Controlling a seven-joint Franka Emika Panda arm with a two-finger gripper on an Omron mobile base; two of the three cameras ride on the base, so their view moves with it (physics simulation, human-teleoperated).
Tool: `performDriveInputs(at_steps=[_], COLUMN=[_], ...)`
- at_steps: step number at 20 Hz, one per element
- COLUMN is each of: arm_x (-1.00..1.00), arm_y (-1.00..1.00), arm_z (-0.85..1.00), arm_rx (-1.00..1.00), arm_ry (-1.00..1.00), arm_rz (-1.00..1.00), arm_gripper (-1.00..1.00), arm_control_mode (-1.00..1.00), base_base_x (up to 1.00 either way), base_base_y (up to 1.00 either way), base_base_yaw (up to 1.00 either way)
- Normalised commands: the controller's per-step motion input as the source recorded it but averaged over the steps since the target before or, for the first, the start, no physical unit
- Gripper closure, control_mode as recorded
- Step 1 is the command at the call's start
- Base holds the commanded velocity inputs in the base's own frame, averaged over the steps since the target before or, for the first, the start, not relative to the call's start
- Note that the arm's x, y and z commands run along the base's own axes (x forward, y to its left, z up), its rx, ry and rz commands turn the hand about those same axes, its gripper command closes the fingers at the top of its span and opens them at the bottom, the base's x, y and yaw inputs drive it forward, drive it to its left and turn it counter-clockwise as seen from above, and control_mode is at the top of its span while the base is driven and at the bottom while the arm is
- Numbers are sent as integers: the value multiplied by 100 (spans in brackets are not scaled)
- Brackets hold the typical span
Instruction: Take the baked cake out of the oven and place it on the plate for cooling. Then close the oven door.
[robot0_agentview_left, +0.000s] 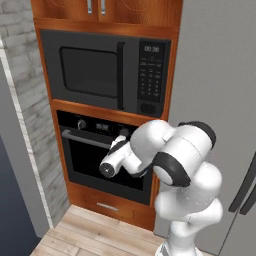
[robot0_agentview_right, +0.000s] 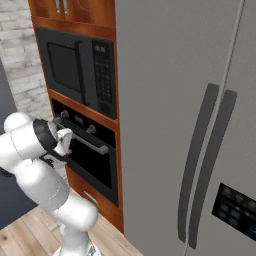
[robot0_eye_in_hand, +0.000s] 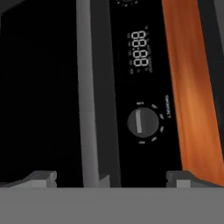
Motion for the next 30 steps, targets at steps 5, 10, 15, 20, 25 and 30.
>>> performDriveInputs(at_steps=[5, 10, 15, 20, 25, 30], arm_x=[40, 48, 56, 68, 85, 74], arm_y=[9, 18, 19, 5, 0, 0], arm_z=[-28, -27, -22, -7, -2, -23], arm_rx=[-10, -11, -9, -4, 0, -4], arm_ry=[-7, -8, -3, 0, 0, 0], arm_rz=[0, 0, 0, -1, 0, 0], arm_gripper=[-100, -100, -100, -100, -100, -100], arm_control_mode=[-100, -100, -100, -100, -100, -100], base_base_x=[0, 0, 0, 0, 0, 0], base_base_y=[0, 0, 0, 0, 0, 0], base_base_yaw=[0, 0, 0, 0, 0, 0])
